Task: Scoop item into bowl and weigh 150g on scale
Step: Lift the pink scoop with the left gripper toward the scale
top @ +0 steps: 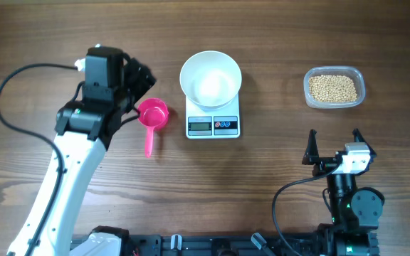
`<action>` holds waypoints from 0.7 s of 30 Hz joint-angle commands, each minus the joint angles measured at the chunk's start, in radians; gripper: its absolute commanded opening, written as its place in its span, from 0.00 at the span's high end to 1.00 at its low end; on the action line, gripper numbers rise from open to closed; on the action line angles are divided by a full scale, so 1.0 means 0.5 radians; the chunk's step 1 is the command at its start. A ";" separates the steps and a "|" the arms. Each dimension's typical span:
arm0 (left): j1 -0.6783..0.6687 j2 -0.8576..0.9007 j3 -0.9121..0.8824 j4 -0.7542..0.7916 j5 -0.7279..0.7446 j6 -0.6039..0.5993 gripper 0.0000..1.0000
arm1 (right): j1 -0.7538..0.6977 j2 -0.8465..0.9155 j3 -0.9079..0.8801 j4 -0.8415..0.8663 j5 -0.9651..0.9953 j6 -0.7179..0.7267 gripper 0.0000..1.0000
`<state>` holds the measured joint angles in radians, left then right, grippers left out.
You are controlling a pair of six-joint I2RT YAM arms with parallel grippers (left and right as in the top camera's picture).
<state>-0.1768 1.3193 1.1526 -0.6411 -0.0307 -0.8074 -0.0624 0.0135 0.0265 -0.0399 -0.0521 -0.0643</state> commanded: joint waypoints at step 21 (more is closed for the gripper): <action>-0.392 0.288 -0.526 -0.197 -0.294 0.576 0.00 | -0.005 -0.012 -0.005 0.006 -0.019 0.029 0.01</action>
<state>-0.3725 1.4208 0.8948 -0.7422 -0.1501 -0.5339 -0.0624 0.0135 0.0265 -0.0399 -0.0521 -0.0643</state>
